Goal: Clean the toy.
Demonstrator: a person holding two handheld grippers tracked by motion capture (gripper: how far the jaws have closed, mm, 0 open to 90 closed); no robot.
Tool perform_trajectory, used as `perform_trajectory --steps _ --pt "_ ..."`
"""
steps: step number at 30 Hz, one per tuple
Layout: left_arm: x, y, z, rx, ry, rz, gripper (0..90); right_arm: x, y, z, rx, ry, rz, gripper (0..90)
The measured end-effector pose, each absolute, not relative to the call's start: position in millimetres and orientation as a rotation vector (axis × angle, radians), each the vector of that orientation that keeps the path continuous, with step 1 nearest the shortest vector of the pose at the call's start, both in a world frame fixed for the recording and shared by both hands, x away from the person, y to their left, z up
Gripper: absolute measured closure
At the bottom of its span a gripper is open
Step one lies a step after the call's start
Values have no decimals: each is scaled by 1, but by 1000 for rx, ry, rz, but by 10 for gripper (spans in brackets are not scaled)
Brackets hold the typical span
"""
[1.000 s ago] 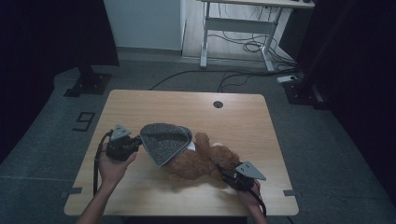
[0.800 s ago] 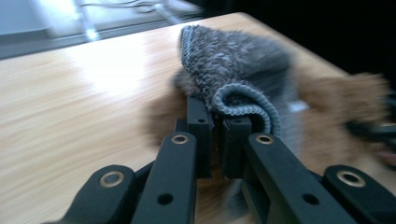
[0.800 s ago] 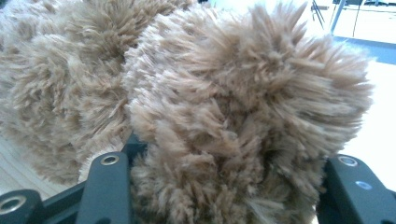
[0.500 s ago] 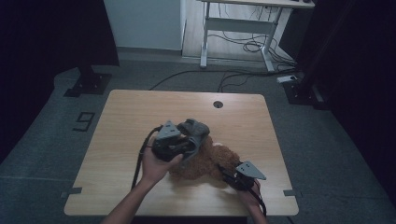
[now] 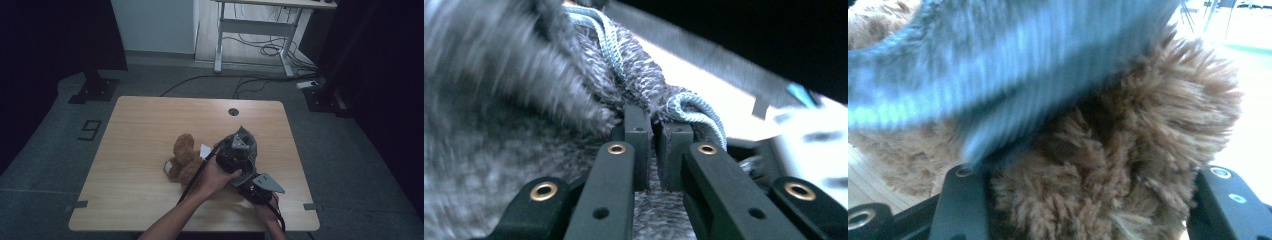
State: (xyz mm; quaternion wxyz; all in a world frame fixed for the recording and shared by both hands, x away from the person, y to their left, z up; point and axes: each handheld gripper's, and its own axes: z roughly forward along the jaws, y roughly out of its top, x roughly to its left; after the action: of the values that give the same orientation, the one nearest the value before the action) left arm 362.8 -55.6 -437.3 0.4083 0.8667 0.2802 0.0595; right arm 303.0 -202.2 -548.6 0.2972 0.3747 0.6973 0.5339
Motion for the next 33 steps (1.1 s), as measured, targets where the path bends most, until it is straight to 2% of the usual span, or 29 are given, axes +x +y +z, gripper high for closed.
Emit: perform_trajectory --steps 5,9,15,18,26,33 --pt "368 -42 -447 2133 758 103 845 303 -202 -549 992 1865 1411 425" --pt "367 -18 -441 2133 784 201 845 303 -203 -549 995 1859 1416 424" --pt "368 38 -440 2067 870 244 846 304 -202 -548 995 1861 1419 423" --pt "367 69 -435 2061 922 325 847 303 -203 -548 991 1865 1412 424" --pt "366 120 -444 2009 1020 262 847 302 -200 -547 974 1873 1377 434" --pt "349 130 -448 2007 993 243 848 293 -196 -547 942 1867 1335 440"
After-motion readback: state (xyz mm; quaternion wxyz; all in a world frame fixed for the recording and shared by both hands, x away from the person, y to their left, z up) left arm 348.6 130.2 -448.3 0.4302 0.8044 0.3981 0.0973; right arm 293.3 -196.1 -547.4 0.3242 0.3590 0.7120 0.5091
